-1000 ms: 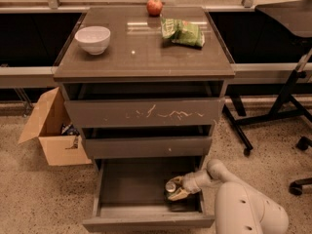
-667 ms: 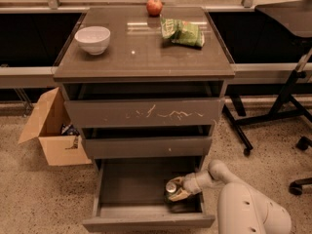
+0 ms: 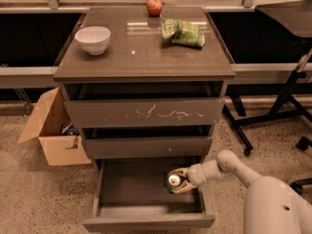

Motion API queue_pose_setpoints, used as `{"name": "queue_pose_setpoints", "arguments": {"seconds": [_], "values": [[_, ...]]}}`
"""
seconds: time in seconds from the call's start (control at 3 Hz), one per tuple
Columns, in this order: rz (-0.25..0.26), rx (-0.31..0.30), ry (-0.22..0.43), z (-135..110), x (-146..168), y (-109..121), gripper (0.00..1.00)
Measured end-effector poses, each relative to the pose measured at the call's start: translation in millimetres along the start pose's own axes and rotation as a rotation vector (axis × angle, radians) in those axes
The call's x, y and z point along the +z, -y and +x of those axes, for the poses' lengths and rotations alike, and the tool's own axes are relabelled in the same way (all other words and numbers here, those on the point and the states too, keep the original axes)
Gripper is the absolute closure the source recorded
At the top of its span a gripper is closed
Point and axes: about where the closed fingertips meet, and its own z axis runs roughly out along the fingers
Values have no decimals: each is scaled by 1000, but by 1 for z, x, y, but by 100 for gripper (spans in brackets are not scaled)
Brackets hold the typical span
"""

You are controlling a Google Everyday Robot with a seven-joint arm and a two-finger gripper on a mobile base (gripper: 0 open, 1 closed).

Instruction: Pick green can from bottom drawer and place on counter

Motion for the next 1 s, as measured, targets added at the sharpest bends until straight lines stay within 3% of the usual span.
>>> {"name": "queue_pose_setpoints", "arguments": {"seconds": [0.33, 1.0], "values": [[0, 1, 0, 0, 0, 0, 100], [11, -186, 98, -115, -35, -4, 100]]}}
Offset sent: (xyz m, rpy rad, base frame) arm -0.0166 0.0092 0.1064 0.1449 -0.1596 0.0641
